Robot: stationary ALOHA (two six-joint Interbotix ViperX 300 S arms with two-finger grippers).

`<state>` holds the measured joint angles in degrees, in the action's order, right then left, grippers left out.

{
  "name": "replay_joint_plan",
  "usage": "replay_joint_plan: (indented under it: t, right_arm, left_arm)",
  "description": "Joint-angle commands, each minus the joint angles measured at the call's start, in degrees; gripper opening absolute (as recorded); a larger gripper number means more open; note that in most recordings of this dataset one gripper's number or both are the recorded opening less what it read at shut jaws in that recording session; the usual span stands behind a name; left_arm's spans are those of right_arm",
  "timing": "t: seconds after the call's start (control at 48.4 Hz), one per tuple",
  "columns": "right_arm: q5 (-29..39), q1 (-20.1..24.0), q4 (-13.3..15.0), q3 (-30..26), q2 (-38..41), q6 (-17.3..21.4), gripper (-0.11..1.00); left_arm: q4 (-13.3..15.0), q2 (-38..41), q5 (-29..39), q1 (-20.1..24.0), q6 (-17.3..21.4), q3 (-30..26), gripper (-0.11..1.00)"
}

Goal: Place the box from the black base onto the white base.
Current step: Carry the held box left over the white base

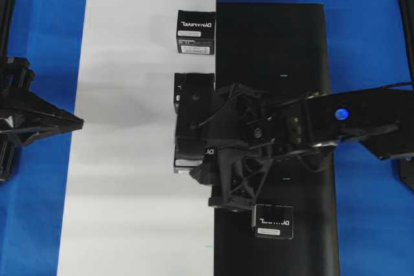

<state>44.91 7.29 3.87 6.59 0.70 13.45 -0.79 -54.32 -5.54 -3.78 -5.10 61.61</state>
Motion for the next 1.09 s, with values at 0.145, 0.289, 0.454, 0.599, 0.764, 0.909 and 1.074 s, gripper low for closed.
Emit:
replay_joint_plan:
  t: [0.145,0.289,0.454,0.599,0.764,0.909,1.074]
  right_arm:
    - [1.0,-0.1,0.1,-1.1,2.1,-1.6,0.58]
    - [1.8,-0.3,0.2,-1.1,2.8,-1.9,0.58]
    - [1.8,-0.4,0.2,-0.9,3.5,-2.0,0.58]
    - [1.8,-0.6,0.2,-0.7,3.7,-2.1,0.58]
    - [1.8,-1.1,0.2,-0.6,3.6,-2.2,0.58]
    - [1.7,-1.4,0.2,-0.5,3.5,-2.2,0.57]
    - [0.7,-1.0,0.2,0.0,3.5,-2.5,0.92]
  left_arm:
    - [-0.1,0.1,-0.3,-0.2,0.0,-0.8,-0.03]
    - [-0.2,0.1,-0.3,-0.2,0.0,-0.8,-0.03]
    - [-0.1,0.1,-0.3,-0.2,0.0,-0.7,-0.03]
    - [-0.2,0.1,-0.3,-0.2,0.0,-0.7,-0.03]
    - [-0.1,0.0,-0.3,-0.2,0.0,-0.7,-0.03]
    - [-0.2,0.0,-0.3,-0.2,0.0,-0.7,-0.03]
    - [-0.2,0.0,-0.3,-0.2,0.0,-0.7,-0.03]
